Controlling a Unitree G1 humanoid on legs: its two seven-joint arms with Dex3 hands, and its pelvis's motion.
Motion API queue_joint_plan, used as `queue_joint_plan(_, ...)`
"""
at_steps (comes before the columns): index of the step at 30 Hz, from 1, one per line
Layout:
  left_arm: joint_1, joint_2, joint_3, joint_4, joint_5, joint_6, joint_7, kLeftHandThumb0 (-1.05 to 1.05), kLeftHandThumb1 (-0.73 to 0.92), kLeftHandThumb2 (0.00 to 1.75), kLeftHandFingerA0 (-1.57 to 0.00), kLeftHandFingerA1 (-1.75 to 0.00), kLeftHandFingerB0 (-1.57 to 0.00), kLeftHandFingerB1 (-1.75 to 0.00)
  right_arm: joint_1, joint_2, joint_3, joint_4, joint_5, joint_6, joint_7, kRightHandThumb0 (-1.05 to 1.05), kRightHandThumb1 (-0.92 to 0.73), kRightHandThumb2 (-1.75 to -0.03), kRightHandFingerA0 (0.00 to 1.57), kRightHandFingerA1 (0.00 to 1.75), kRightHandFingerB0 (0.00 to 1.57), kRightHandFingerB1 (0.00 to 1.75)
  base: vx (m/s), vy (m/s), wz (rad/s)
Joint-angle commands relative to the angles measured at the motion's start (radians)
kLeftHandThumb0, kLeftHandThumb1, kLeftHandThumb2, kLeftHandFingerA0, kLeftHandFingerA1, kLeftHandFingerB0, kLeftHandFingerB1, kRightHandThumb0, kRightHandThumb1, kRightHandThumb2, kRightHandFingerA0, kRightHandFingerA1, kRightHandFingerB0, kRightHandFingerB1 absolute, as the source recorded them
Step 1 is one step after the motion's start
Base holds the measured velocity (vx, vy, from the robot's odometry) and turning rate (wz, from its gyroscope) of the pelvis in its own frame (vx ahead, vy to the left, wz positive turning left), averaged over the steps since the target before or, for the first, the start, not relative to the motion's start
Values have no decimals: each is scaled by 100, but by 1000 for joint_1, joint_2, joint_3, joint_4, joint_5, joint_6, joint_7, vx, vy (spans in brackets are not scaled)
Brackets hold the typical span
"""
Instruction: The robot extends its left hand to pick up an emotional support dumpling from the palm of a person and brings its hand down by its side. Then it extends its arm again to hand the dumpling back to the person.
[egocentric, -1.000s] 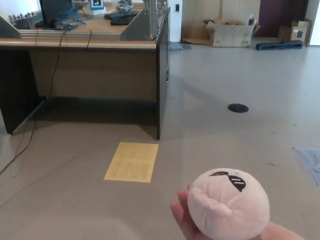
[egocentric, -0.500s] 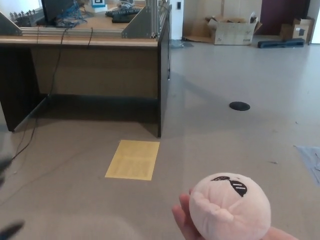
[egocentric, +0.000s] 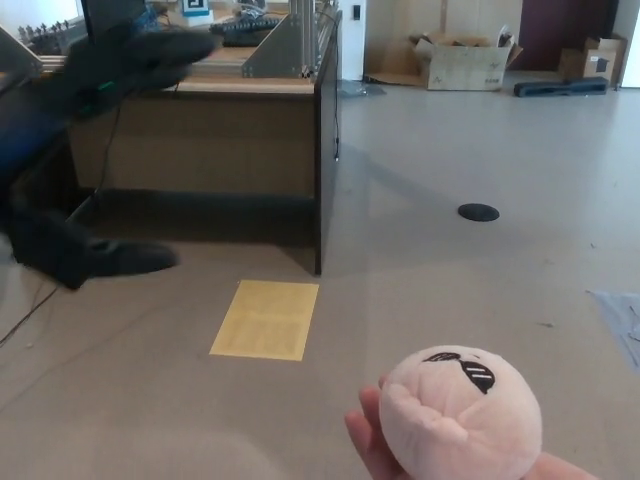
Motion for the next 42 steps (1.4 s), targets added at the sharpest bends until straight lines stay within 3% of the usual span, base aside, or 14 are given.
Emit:
queue_joint_plan(1,-475,-14,-326,-105,17,367,-387,-68,41,54,-10,-29,-14,-27,-18,0,-7,30,18,-58,3,-55,-61,-59,67,46,38,33,0,0,0)
queue_joint_plan(3,-482,-10,-333,-104,13,374,-386,-68,41,54,-10,-29,-14,-27,-18,0,-7,31,18,-59,3,-55,-61,-59,67,46,38,33,0,0,0)
queue_joint_plan(4,-524,-35,-369,-98,6,408,-414,-77,43,54,-3,-28,-7,-26,-19,1,-10,30,22,-61,6,-59,-49,-83,63,59,34,46,0,0,0)
queue_joint_plan(5,-595,-77,-431,-83,-11,455,-470,-63,37,82,-1,-22,-4,-21,-19,-2,-6,28,14,-62,-3,-62,-49,-84,58,57,34,46,0,0,0)
queue_joint_plan(11,-680,-115,-507,-46,-33,483,-554,-65,36,83,0,-19,-3,-21,-34,-16,9,33,-14,-46,-33,-59,-50,-83,58,57,36,46,0,0,0)
queue_joint_plan(12,-714,-128,-550,-37,-22,497,-597,-62,35,84,0,-21,-2,-25,-33,-15,7,31,-10,-50,-27,-53,-61,-59,79,50,41,34,0,0,0)
queue_joint_plan(18,-773,-146,-621,-21,-10,525,-662,-62,35,84,0,-21,-2,-25,-32,-12,6,28,-3,-57,-19,-53,-61,-59,79,50,41,34,0,0,0)
queue_joint_plan(19,-783,-173,-666,-32,9,531,-671,-59,30,84,-1,-32,-1,-24,-36,-12,2,30,7,-38,-6,-60,-50,-84,62,57,36,47,0,0,0)
queue_joint_plan(26,-811,-193,-720,-56,24,554,-693,-63,32,86,-1,-30,0,-15,-47,-17,10,34,-3,-41,-9,-60,-50,-84,58,56,37,47,0,0,0)
queue_joint_plan(27,-823,-194,-739,-61,33,564,-708,-92,31,71,-6,-22,-6,-3,-50,-13,14,18,-12,-12,-33,-56,-51,-82,61,57,31,45,0,0,0)
queue_joint_plan(28,-827,-195,-745,-63,36,568,-712,-92,31,71,-6,-22,-6,-3,-51,-12,15,14,-14,-4,-40,-56,-51,-82,61,57,31,45,0,0,0)
queue_joint_plan(29,-835,-197,-759,-63,42,571,-724,-89,33,73,-6,-16,-6,0,-54,-10,11,14,-5,4,-32,-48,-60,-58,70,47,35,33,0,0,0)
queue_joint_plan(35,-847,-203,-775,-60,52,585,-752,-70,40,87,0,-17,0,-6,-57,-11,13,19,-1,0,-30,-51,-62,-59,72,46,38,33,0,0,0)
queue_joint_plan(42,-837,-222,-791,-54,70,646,-793,-67,40,88,0,-14,0,-5,-61,-23,42,11,-41,21,-68,-52,-62,-59,65,45,38,34,0,0,0)
